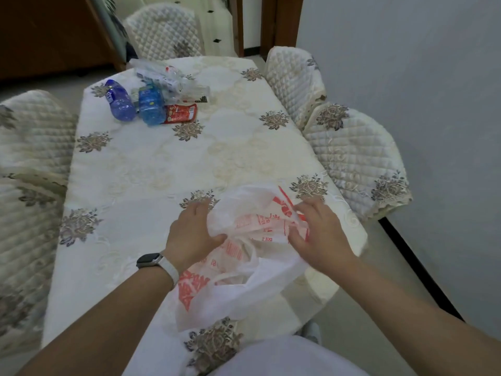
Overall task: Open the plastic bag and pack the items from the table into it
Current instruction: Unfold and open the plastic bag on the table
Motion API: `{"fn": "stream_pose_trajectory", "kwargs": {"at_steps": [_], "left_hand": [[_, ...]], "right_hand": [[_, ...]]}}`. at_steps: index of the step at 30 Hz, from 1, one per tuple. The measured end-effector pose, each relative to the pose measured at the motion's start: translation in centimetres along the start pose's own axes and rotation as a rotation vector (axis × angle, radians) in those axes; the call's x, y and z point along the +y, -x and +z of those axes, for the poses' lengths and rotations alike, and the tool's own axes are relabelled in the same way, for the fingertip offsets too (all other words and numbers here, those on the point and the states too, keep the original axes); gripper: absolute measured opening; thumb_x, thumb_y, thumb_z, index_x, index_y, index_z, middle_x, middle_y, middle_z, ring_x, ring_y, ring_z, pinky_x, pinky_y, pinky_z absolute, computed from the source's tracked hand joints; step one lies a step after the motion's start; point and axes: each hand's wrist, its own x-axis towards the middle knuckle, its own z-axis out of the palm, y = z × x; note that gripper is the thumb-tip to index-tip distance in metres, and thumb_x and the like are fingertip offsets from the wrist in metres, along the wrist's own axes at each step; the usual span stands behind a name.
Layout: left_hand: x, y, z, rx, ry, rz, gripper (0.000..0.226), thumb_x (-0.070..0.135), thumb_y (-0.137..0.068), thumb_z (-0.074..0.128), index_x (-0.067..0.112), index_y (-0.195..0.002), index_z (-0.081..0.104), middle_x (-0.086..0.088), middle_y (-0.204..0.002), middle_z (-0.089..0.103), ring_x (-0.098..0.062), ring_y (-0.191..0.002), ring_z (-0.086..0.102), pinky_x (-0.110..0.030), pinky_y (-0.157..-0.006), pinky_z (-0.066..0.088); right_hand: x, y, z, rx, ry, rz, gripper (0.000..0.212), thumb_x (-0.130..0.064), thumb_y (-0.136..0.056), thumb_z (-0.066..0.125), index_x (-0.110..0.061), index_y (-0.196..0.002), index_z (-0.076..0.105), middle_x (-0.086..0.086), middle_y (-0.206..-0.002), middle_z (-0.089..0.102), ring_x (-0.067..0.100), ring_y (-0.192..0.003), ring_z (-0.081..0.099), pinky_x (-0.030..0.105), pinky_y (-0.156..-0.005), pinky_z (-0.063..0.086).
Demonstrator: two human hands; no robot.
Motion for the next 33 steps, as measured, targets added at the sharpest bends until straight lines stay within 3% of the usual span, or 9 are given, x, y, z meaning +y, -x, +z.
{"fn": "stream_pose_trajectory", "kwargs": {"at_steps": [3,7,10,13,15,17,26,29,33], "left_hand": [[1.8,-1.9,-0.3,-0.006,0.041,0.17,0.104,0.058,-0.077,0.074,0.022,-0.156,0.016,-0.003,-0.157,0.03,-0.024,-0.142,0.031,-0.042,-0.111,0.037],[4.5,-4.5,0.1,-0.045,0.009,0.326,0.102,0.053,-0.078,0.075,0.025,-0.155,0.014,-0.003,-0.148,0.041,-0.025,-0.131,0.047,-0.043,-0.099,0.048],[5.1,-6.0,1.2,-0.083,-0.087,0.373,0.07,0.044,-0.086,0.066,0.024,-0.144,0.032,-0.004,-0.123,0.06,-0.027,-0.104,0.063,-0.043,-0.08,0.055],[4.6,-6.7,1.5,-0.079,-0.12,0.426,0.021,0.024,-0.089,0.053,0.018,-0.11,0.054,-0.004,-0.1,0.064,-0.029,-0.089,0.064,-0.037,-0.068,0.051],[4.0,-7.0,0.9,-0.038,-0.108,0.451,0.005,0.016,-0.088,0.049,0.017,-0.091,0.053,-0.002,-0.083,0.059,-0.029,-0.078,0.061,-0.032,-0.057,0.041],[3.3,-7.3,0.1,-0.011,-0.082,0.457,0.006,0.014,-0.089,0.048,0.016,-0.084,0.051,-0.003,-0.076,0.054,-0.032,-0.075,0.059,-0.033,-0.056,0.038],[-0.2,-7.1,-4.2,0.055,-0.022,0.21,0.017,0.023,-0.095,0.049,0.019,-0.095,0.065,-0.005,-0.097,0.068,-0.028,-0.084,0.06,-0.03,-0.065,0.04],[-1.7,-6.3,-5.0,-0.013,0.055,0.107,0.011,0.027,-0.093,0.055,0.021,-0.097,0.063,-0.005,-0.104,0.068,-0.023,-0.084,0.055,-0.031,-0.069,0.042],[-3.7,-3.2,-5.3,-0.15,0.172,0.002,0.051,0.043,-0.08,0.076,0.027,-0.123,0.054,0.001,-0.112,0.064,-0.019,-0.093,0.058,-0.033,-0.076,0.048]], "right_hand": [[-2.2,2.6,0.3,-0.009,0.031,-0.186,0.041,-0.034,-0.078,0.06,-0.011,-0.111,0.066,0.006,-0.112,0.061,0.022,-0.107,0.056,0.038,-0.087,0.047],[-4.4,3.9,1.5,-0.515,0.095,-0.195,0.059,-0.055,-0.085,0.056,-0.019,-0.132,0.053,0.0,-0.126,0.055,0.02,-0.115,0.051,0.036,-0.098,0.043],[-6.0,4.3,3.5,-0.656,0.212,-0.202,0.08,-0.066,-0.081,0.056,-0.017,-0.143,0.041,0.004,-0.13,0.054,0.024,-0.116,0.05,0.038,-0.098,0.043],[-7.0,4.6,5.0,-0.86,0.26,-0.093,0.091,-0.068,-0.079,0.059,-0.021,-0.148,0.026,0.006,-0.125,0.057,0.027,-0.109,0.054,0.04,-0.091,0.046],[-6.8,5.0,5.1,-0.957,0.311,-0.076,0.078,-0.058,-0.082,0.062,-0.019,-0.144,0.034,0.008,-0.119,0.061,0.029,-0.105,0.058,0.043,-0.088,0.05],[-6.3,5.3,4.3,-1.005,0.375,-0.116,0.053,-0.042,-0.086,0.059,-0.015,-0.131,0.049,0.008,-0.112,0.063,0.029,-0.101,0.061,0.043,-0.084,0.052],[-1.7,5.1,0.4,-1.014,0.632,-0.173,0.027,-0.016,-0.084,0.048,-0.013,-0.106,0.062,0.008,-0.099,0.063,0.029,-0.088,0.059,0.035,-0.08,0.047],[0.2,3.9,0.1,-0.892,0.677,-0.254,0.028,-0.014,-0.083,0.047,-0.017,-0.106,0.062,0.004,-0.099,0.064,0.028,-0.092,0.061,0.035,-0.082,0.042],[4.0,2.5,-0.4,-0.584,0.651,-0.299,0.016,-0.016,-0.07,0.063,-0.02,-0.085,0.066,0.0,-0.081,0.06,0.027,-0.075,0.061,0.036,-0.067,0.044]]}}
